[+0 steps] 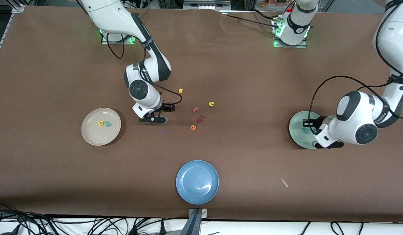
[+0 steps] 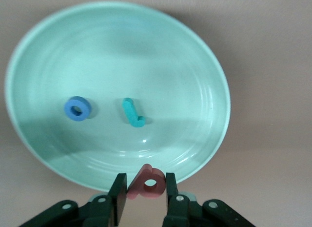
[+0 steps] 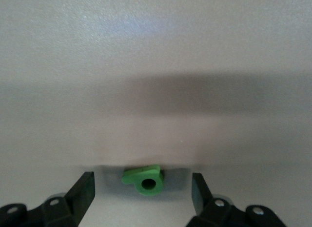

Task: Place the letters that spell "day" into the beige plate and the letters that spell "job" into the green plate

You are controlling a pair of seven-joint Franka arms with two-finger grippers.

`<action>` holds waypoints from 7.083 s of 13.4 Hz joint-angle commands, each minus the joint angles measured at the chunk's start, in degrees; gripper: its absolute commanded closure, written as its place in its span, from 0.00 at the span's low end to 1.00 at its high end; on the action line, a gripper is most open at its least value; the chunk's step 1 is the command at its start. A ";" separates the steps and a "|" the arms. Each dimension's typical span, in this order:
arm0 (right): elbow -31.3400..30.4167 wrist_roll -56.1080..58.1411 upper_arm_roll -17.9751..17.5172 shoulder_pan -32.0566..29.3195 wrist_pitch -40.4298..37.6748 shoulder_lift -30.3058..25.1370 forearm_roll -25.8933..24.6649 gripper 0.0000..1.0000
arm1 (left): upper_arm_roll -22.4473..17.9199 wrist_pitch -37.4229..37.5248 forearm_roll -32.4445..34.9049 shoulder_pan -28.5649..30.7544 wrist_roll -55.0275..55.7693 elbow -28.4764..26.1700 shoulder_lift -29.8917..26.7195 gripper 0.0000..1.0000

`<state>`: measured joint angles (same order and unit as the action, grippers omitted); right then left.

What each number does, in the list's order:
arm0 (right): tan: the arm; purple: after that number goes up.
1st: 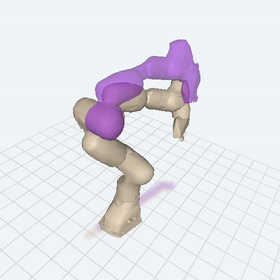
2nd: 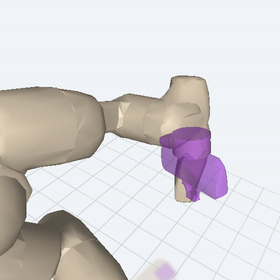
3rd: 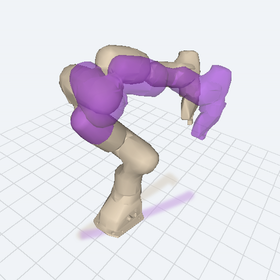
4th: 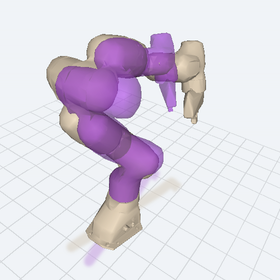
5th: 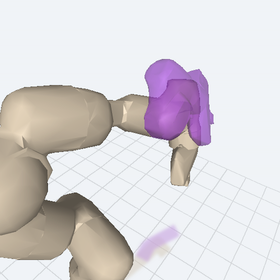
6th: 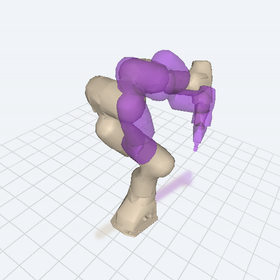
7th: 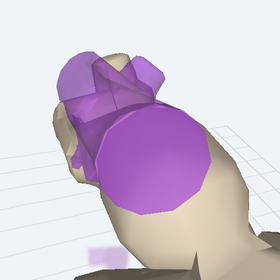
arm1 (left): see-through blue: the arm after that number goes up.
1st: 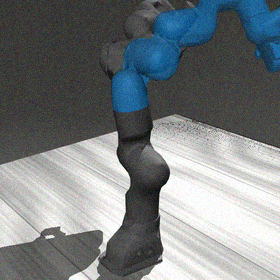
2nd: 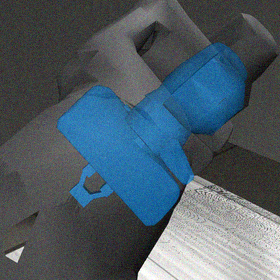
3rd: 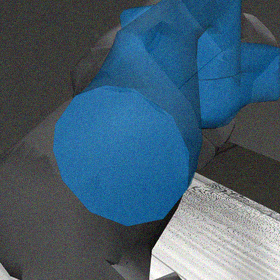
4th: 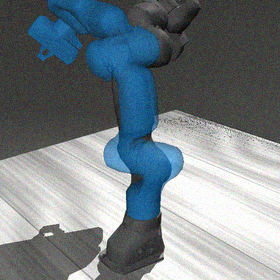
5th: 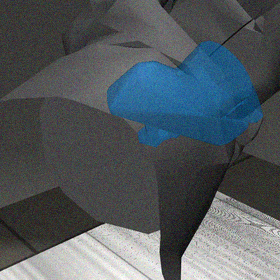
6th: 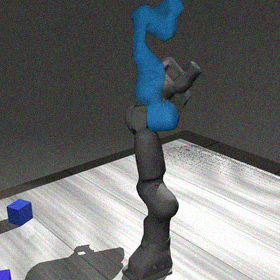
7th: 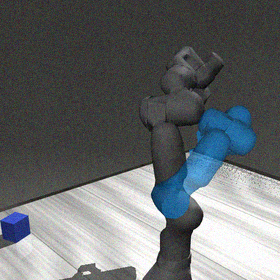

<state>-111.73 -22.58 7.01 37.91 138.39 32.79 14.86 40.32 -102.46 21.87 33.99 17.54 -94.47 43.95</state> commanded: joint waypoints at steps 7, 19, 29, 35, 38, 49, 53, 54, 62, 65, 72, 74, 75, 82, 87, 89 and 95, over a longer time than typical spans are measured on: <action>-1.29 -0.36 0.28 0.94 2.41 -0.19 0.26 0.43 | 0.90 0.60 0.45 -1.04 -0.23 7.01 -8.86 0.00; -1.12 -0.54 0.28 2.08 3.64 0.52 0.52 0.73 | 0.29 3.05 4.05 -1.12 -5.76 19.59 -12.48 0.00; 0.55 7.43 6.33 1.73 -4.87 -3.61 -0.01 0.92 | -5.13 5.25 3.27 -7.26 -8.04 24.68 -10.72 0.00; 0.55 26.41 19.33 1.73 -12.35 -6.16 -0.01 0.92 | -26.75 5.25 -12.36 -21.84 -14.80 27.24 -13.18 0.00; 0.55 35.20 24.00 0.24 -12.53 -5.55 0.08 0.91 | -32.64 5.17 -15.80 -27.64 -15.70 26.01 -14.06 0.00; 6.95 36.11 23.75 -5.48 -21.02 -4.40 0.78 0.00 | -34.69 2.09 -19.67 -28.46 -23.08 14.57 -22.41 0.01; 11.27 35.85 24.02 -5.92 -27.73 -4.40 0.70 0.00 | -34.87 2.09 -19.76 -28.28 -23.17 16.07 -21.97 0.01; 11.28 35.85 23.93 -5.83 -27.91 -4.41 0.70 0.00 | -34.78 2.09 -19.76 -28.46 -23.17 16.07 -21.97 0.01; 19.52 35.93 23.93 -5.22 -38.35 -4.84 0.61 0.00 | -34.25 2.09 -20.11 -28.98 -22.38 17.74 -21.97 0.00; 19.81 33.22 19.13 -9.58 -40.30 -7.90 -0.79 0.00 | -34.34 2.09 -20.11 -29.16 -22.38 17.83 -21.97 0.00; 12.34 28.99 -0.66 -27.44 -43.02 -23.02 -10.81 0.00 | -34.34 2.09 -20.11 -29.16 -22.38 17.83 -21.97 0.00; 12.42 29.43 -3.13 -29.81 -46.09 -25.92 -14.58 0.00 | -34.34 2.00 -20.11 -29.16 -22.38 17.92 -21.97 0.00; 12.68 29.78 -3.32 -30.35 -48.10 -27.07 -14.86 0.00 | -34.34 2.09 -20.11 -29.16 -22.38 17.83 -21.97 0.00; 14.61 29.78 -3.06 -32.90 -52.42 -30.95 -14.16 0.00 | -34.34 2.09 -20.03 -29.16 -22.38 17.92 -21.97 0.00; 16.72 29.34 -3.14 -33.95 -54.80 -31.30 -14.16 0.00 | -34.34 2.09 -20.02 -29.16 -22.38 17.92 -21.97 0.00; 16.90 29.34 -3.32 -35.27 -55.33 -31.74 -14.51 0.00 | -34.34 2.09 -19.94 -29.16 -22.38 17.92 -21.97 0.00; 18.30 26.45 -3.32 -35.54 -55.07 -30.60 -14.42 0.00 | -34.34 2.09 -19.94 -29.16 -22.38 17.92 -21.97 0.00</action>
<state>-95.08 5.80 4.91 3.69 84.15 1.71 0.92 6.33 -100.32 3.67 5.03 -3.88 -76.50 22.71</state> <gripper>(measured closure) 0.000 0.000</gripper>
